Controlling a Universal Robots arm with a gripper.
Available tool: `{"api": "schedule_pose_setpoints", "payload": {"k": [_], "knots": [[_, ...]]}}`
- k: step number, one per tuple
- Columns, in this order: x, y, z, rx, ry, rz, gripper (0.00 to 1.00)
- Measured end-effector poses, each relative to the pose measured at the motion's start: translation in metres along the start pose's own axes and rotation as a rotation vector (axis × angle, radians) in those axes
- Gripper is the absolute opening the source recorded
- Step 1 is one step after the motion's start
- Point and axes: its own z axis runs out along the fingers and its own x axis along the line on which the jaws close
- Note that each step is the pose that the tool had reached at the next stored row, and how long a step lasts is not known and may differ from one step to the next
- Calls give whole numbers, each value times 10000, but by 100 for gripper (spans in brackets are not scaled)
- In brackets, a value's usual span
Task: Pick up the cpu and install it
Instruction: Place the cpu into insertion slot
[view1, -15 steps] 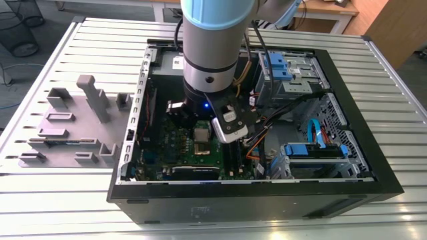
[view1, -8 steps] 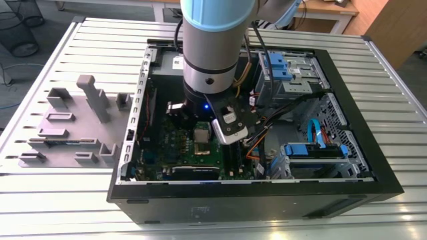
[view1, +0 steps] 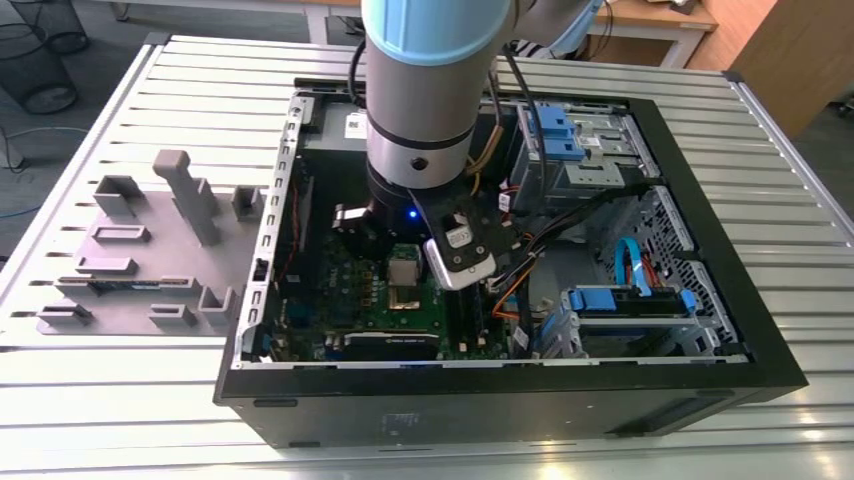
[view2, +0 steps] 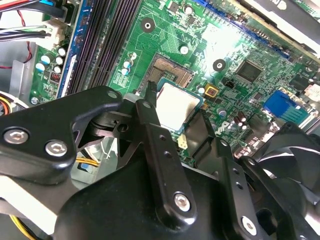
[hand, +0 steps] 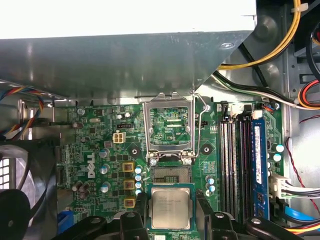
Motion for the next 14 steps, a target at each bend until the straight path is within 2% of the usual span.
{"api": "schedule_pose_setpoints", "payload": {"k": [14], "knots": [[-9, 0, 23, 0, -3, 0, 47]]}}
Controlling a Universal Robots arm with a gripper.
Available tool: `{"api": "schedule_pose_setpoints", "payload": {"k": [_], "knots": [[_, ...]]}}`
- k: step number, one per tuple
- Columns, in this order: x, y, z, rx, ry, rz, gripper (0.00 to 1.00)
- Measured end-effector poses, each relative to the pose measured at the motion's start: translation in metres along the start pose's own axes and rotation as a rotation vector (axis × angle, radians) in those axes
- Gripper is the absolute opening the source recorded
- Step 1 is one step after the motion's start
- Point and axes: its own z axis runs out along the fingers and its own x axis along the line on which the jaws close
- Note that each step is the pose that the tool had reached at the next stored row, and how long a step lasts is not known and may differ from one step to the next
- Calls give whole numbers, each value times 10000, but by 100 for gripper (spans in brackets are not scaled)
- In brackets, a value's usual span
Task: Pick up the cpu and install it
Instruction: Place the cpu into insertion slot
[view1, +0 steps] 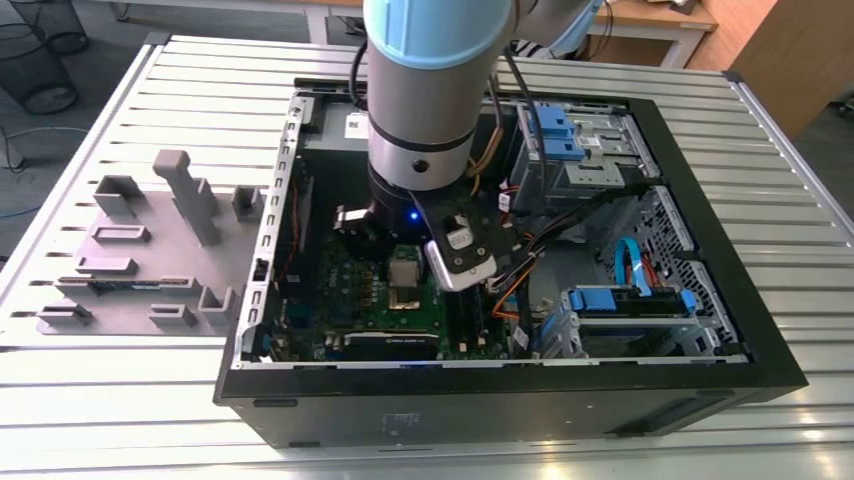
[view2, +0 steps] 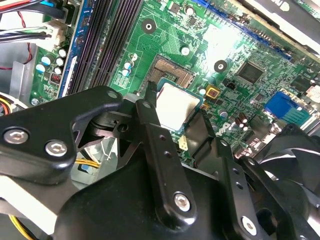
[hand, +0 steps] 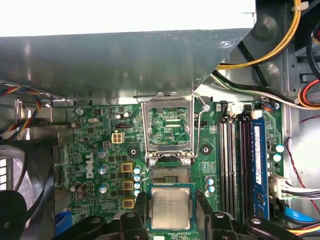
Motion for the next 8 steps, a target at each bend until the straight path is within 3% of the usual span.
{"api": "schedule_pose_setpoints", "payload": {"k": [8], "knots": [[-1, -20, 55, 4, 2, 0, 47]]}}
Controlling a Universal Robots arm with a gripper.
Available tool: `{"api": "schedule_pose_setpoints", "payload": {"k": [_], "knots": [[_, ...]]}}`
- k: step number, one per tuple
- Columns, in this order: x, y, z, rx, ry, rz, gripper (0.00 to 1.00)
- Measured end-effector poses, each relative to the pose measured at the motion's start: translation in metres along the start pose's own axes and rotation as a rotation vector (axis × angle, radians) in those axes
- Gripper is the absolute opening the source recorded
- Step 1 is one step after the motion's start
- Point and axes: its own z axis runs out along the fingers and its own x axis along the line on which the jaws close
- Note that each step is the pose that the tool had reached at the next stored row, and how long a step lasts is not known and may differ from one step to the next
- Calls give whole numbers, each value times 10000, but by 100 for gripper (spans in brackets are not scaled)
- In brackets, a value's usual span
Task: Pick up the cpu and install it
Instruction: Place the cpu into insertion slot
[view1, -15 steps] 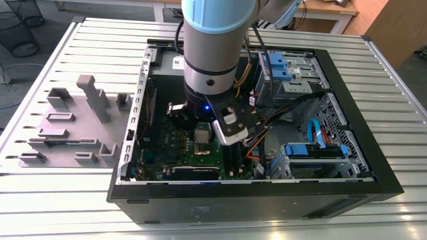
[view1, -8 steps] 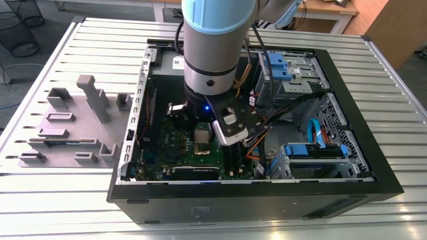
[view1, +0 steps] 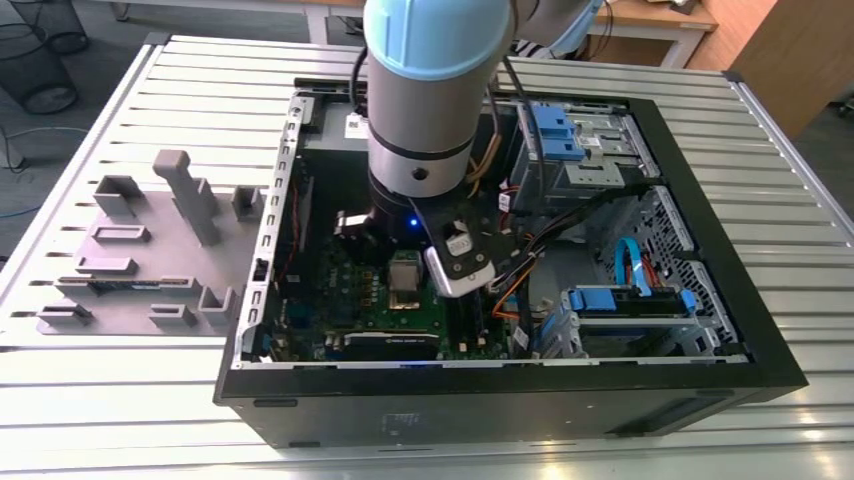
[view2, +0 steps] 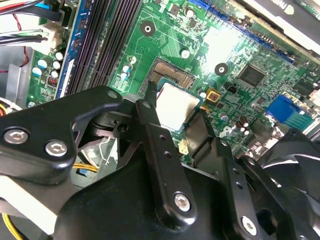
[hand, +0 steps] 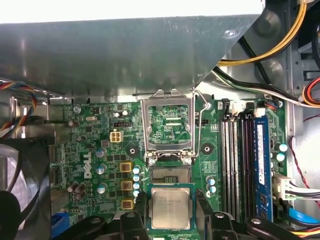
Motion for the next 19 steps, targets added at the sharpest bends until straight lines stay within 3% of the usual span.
{"api": "schedule_pose_setpoints", "payload": {"k": [19], "knots": [[-9, -28, 190, 1, 0, 1, 47]]}}
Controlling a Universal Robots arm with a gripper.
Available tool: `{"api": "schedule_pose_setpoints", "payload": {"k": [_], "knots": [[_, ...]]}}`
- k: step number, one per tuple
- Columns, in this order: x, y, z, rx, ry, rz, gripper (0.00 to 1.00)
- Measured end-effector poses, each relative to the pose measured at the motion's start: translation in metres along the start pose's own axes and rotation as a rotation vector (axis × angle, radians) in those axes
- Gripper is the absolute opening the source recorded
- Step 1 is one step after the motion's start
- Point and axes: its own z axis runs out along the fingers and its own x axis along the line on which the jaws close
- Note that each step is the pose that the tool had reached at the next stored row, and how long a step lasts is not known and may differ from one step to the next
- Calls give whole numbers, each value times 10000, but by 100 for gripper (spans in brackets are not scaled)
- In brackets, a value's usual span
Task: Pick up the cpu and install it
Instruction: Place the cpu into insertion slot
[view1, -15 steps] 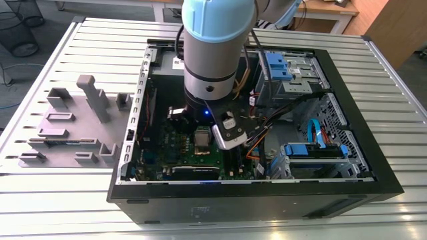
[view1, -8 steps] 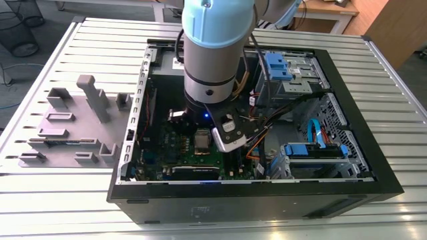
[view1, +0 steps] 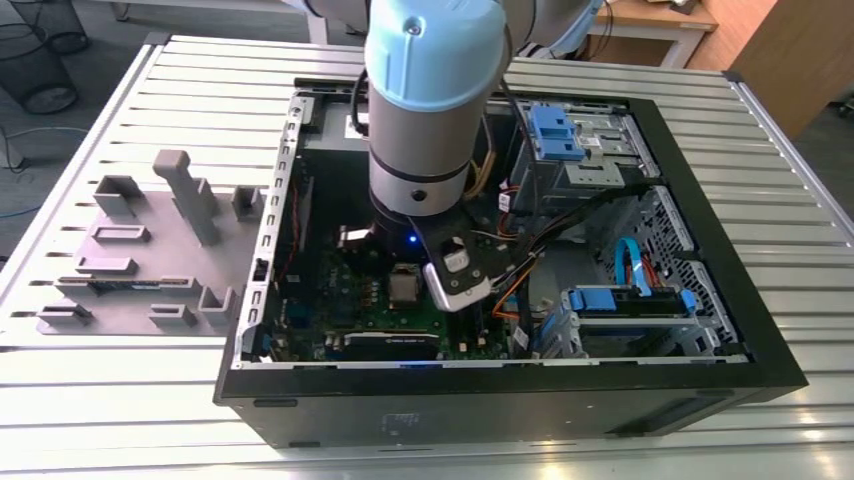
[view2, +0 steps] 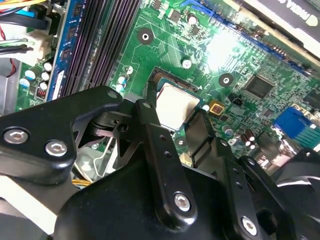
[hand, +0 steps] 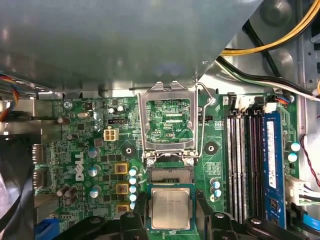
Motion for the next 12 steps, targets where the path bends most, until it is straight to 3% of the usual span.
{"api": "schedule_pose_setpoints", "payload": {"k": [12], "knots": [[-16, 3, 46, -1, 0, -1, 47]]}}
